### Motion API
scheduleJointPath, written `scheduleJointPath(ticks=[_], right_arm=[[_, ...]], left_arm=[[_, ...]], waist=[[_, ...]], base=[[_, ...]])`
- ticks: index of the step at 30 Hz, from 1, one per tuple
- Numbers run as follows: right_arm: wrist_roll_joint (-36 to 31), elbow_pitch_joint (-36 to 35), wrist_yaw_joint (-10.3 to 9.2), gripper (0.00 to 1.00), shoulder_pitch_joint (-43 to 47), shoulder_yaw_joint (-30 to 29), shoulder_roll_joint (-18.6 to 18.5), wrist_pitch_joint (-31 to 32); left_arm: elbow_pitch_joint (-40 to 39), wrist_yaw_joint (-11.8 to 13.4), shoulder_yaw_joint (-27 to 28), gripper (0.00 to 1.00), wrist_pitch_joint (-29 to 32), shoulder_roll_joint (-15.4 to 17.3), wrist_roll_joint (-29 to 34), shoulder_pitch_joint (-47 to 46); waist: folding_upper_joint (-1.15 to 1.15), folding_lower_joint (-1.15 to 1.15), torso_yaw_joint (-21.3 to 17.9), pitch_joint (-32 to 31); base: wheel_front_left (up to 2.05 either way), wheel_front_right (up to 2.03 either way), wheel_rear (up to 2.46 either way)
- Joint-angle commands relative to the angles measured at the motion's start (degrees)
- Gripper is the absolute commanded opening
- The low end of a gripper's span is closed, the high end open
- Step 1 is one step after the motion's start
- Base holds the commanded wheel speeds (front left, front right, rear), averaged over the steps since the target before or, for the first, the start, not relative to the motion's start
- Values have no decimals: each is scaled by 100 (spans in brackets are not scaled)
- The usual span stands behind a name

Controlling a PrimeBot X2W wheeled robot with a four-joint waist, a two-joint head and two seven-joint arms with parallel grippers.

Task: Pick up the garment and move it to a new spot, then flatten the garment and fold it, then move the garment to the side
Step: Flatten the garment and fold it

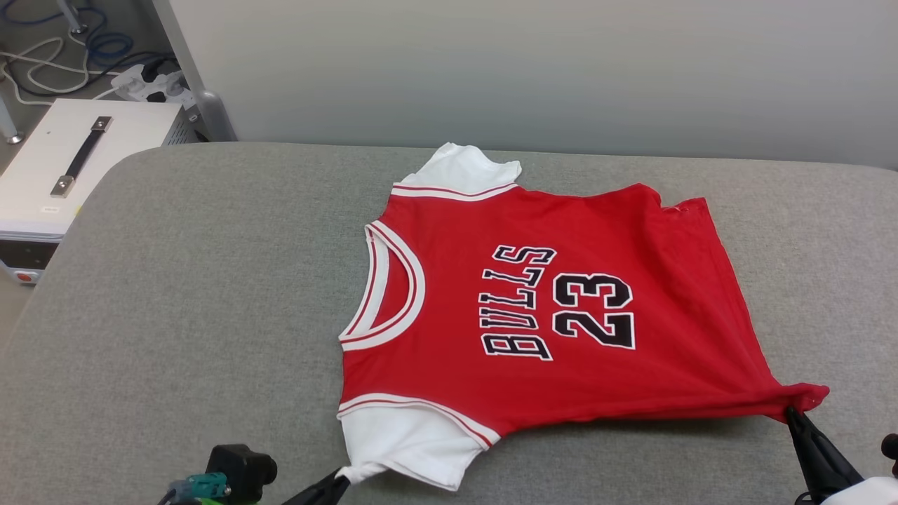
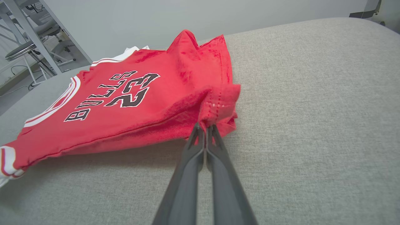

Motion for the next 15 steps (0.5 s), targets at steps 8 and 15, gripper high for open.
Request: scheduleJointPath(ticks=[8, 15], right_arm=[[-546, -1024, -45, 0, 123, -668, 321, 640], [-818, -1267, -45, 0, -283, -792, 431, 1202]], left_arm=[[-366, 154, 405, 0, -125, 113, 97, -575], [-270, 138, 542, 0, 129, 38, 128, -1360]], waist=[[0, 1, -70, 259], [0, 1, -139, 544]], base=[[0, 0, 0], [0, 0, 0]])
